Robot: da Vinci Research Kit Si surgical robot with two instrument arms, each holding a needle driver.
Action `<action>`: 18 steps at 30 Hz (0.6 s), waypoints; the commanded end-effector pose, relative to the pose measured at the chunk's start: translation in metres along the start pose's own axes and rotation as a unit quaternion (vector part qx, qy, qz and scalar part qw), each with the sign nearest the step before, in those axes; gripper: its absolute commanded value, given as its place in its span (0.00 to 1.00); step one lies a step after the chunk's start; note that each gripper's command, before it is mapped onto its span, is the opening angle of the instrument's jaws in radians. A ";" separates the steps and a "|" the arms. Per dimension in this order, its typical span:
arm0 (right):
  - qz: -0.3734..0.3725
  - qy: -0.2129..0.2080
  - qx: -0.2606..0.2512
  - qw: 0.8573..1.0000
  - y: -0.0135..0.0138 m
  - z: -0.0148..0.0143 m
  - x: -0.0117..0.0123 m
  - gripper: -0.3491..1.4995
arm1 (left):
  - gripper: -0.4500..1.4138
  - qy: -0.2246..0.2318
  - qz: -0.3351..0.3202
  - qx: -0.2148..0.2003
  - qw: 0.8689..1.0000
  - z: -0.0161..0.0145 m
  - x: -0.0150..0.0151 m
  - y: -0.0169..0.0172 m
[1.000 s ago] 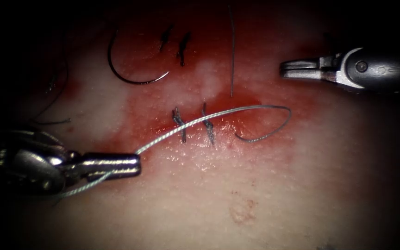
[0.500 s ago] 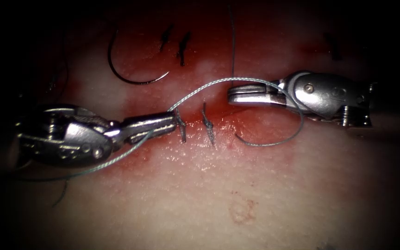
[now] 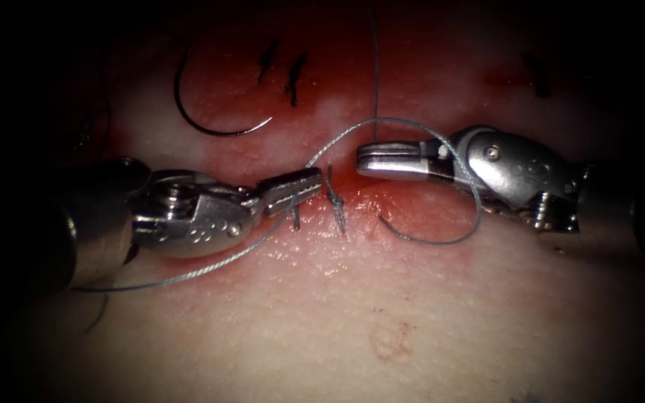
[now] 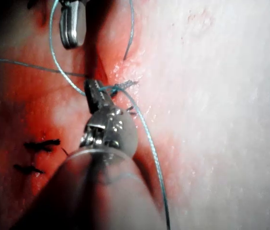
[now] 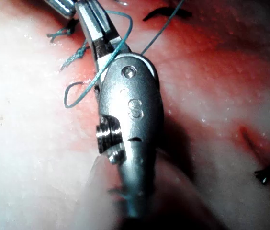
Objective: Wound Closure
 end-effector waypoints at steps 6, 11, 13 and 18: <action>0.006 -0.020 -0.082 0.996 -0.0004 0.0018 0.0002 0.00 | 0.00 0.031 0.008 -0.034 0.999 0.0018 0.0013 0.0018; -0.001 -0.072 -0.113 0.991 -0.0004 0.0034 0.0004 0.83 | 0.00 0.041 0.001 -0.039 0.998 0.0011 0.0028 0.0017; -0.008 -0.084 -0.121 0.989 -0.0004 0.0036 0.0004 0.84 | 0.00 0.043 0.001 -0.042 0.998 0.0006 0.0035 0.0015; -0.009 -0.115 -0.142 0.983 -0.0002 0.0036 0.0002 0.87 | 0.00 0.053 0.017 -0.044 0.997 -0.0001 0.0059 0.0016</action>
